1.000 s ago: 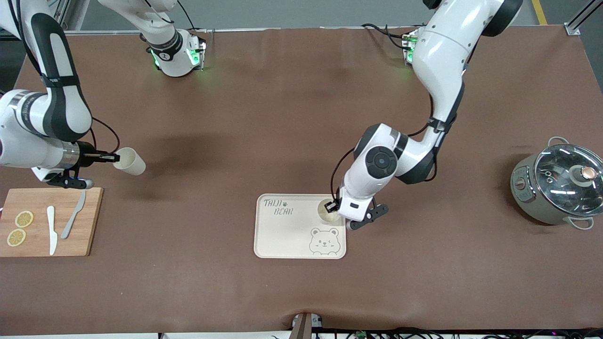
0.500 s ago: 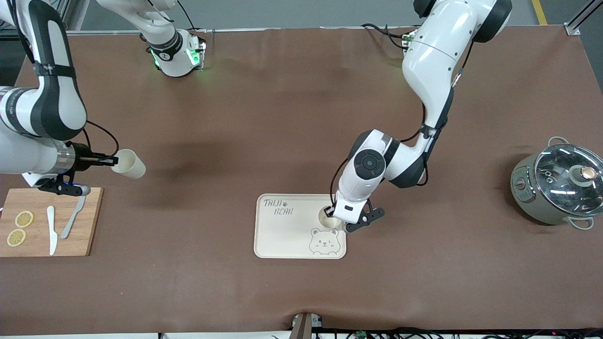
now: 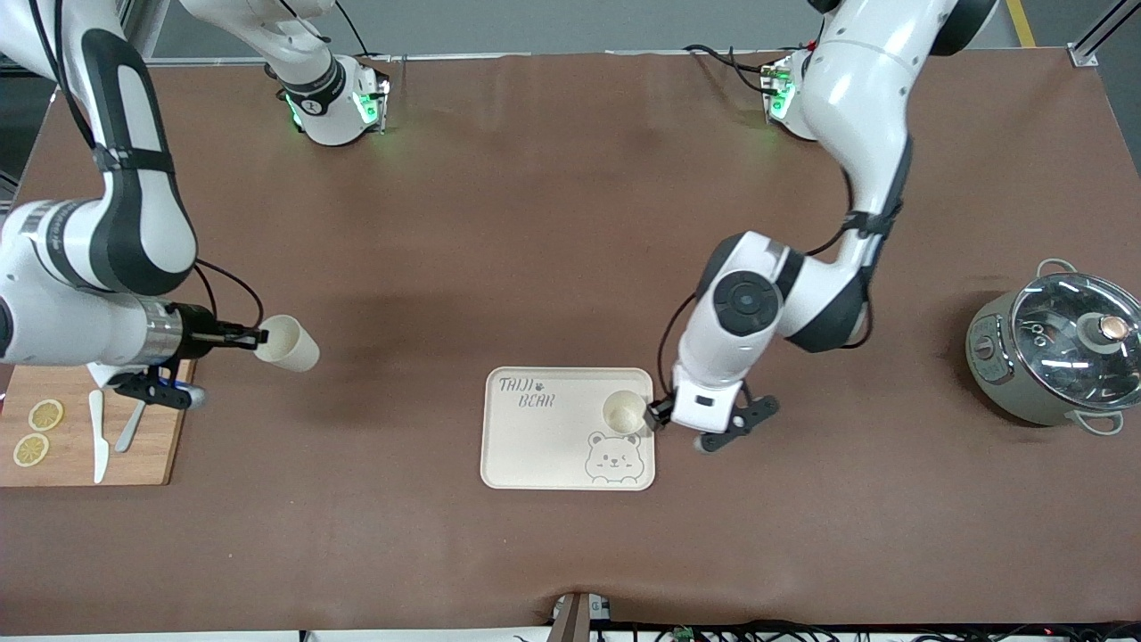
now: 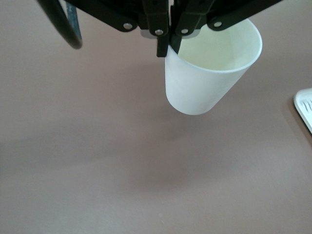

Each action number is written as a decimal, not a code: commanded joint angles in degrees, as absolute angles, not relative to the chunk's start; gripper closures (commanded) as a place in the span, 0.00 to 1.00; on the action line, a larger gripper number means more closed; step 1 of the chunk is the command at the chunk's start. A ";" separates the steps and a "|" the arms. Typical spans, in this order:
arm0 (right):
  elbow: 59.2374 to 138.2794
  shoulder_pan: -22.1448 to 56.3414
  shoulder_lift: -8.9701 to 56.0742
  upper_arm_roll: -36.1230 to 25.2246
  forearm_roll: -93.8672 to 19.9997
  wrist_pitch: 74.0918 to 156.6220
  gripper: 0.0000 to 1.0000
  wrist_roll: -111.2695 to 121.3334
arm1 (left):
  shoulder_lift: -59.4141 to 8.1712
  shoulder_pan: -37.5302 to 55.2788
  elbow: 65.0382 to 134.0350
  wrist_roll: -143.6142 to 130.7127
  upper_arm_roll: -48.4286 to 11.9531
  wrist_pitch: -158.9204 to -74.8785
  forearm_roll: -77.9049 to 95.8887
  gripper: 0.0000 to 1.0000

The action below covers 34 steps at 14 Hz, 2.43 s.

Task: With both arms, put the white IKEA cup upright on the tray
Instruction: 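Open and withdraw the left gripper while the right gripper carries its cup toward the tray, then stand the cup upright on the tray beside the first cup, open the right gripper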

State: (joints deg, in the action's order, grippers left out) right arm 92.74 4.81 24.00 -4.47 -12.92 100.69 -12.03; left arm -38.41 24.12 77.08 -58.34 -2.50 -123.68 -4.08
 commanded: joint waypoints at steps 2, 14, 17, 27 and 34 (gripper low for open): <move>83.51 12.73 30.75 -4.92 -13.80 99.93 1.00 -28.43 | -31.57 17.77 78.57 -48.98 -2.81 -114.98 -5.54 0.00; 75.06 28.74 44.29 -4.75 -25.93 121.54 1.00 -64.15 | -15.22 1.06 78.57 -26.20 -2.99 -93.45 -5.54 0.00; 75.06 28.92 45.35 -4.75 -26.45 121.99 1.00 -65.48 | -11.35 -0.35 78.66 -22.87 -2.90 -86.60 -5.54 0.00; 75.41 30.15 48.34 -4.83 -27.07 121.29 0.44 -66.71 | 4.19 -5.71 94.17 -9.76 -3.69 -91.54 -2.73 0.00; 65.23 27.70 46.49 -6.06 -24.79 105.14 0.00 -66.53 | 5.89 -3.61 95.71 -9.75 -5.89 -89.13 -2.46 0.00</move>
State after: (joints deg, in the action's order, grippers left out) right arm 69.87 29.44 46.67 -5.55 -25.66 110.65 -66.25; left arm 4.74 -4.48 94.87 -10.33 -5.72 -90.61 -3.17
